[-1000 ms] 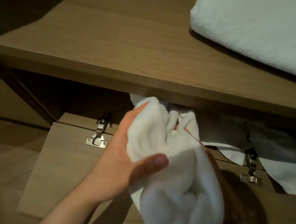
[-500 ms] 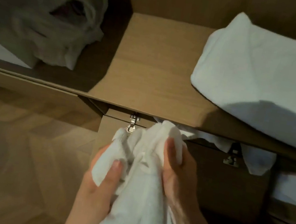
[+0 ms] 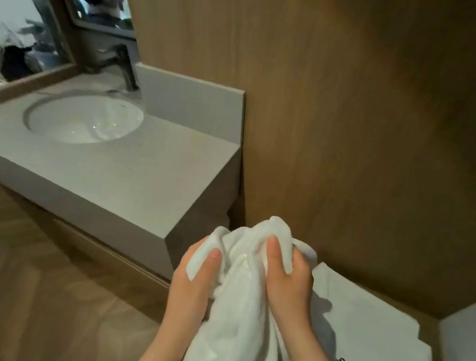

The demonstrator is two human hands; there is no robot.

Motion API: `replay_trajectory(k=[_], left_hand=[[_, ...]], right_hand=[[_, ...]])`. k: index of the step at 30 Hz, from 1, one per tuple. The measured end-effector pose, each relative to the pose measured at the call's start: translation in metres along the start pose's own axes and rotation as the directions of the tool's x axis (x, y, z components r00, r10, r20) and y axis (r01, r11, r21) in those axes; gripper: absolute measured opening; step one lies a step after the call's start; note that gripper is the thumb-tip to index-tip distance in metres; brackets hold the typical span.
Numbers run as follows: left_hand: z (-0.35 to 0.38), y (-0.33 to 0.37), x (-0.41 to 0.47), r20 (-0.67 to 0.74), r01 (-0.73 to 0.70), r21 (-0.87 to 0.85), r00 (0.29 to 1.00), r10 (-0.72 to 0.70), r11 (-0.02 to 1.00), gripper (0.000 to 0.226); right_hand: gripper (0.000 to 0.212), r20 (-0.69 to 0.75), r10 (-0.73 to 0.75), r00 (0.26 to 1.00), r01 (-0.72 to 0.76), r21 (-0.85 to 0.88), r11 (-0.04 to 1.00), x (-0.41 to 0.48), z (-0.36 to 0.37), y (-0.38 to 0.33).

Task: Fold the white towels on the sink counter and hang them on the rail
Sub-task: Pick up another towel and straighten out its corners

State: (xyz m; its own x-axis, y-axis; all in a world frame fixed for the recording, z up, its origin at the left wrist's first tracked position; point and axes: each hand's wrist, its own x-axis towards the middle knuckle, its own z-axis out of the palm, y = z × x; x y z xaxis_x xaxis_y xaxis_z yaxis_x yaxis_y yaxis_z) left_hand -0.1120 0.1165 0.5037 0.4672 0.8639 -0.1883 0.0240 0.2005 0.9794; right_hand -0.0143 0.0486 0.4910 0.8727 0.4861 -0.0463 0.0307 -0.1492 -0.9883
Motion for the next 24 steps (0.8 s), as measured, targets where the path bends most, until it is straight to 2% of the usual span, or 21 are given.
replay_trajectory(k=[2, 4, 11, 15, 20, 24], left_hand=[[-0.007, 0.015, 0.002, 0.025, -0.071, 0.058, 0.997, 0.069, 0.996, 0.021], [-0.014, 0.031, 0.003, 0.011, -0.096, 0.036, 0.995, 0.095, 0.995, 0.017], [-0.037, 0.054, 0.01, -0.147, -0.225, 0.077, 0.961, 0.234, 0.971, 0.025], [-0.055, 0.06, 0.023, -0.142, -0.232, 0.096, 0.959, 0.244, 0.968, 0.029], [-0.098, 0.059, 0.062, -0.133, -0.206, 0.018, 0.969, 0.207, 0.978, 0.034], [-0.143, 0.068, 0.112, -0.025, -0.211, 0.034, 0.977, 0.212, 0.977, 0.028]], right_hand=[[0.019, 0.016, -0.08, 0.997, 0.08, 0.025, 0.996, 0.004, 0.003, -0.028], [0.022, 0.067, -0.107, 0.992, 0.105, 0.044, 0.994, 0.003, 0.01, -0.043], [0.022, 0.17, -0.145, 0.975, 0.135, 0.068, 0.989, -0.003, 0.042, -0.065], [0.021, 0.153, -0.172, 0.973, 0.158, 0.098, 0.983, -0.002, 0.063, -0.07], [0.02, 0.095, -0.175, 0.98, 0.169, 0.071, 0.983, 0.004, 0.122, -0.066], [0.02, 0.006, -0.151, 0.989, 0.149, 0.108, 0.983, 0.014, 0.187, -0.064]])
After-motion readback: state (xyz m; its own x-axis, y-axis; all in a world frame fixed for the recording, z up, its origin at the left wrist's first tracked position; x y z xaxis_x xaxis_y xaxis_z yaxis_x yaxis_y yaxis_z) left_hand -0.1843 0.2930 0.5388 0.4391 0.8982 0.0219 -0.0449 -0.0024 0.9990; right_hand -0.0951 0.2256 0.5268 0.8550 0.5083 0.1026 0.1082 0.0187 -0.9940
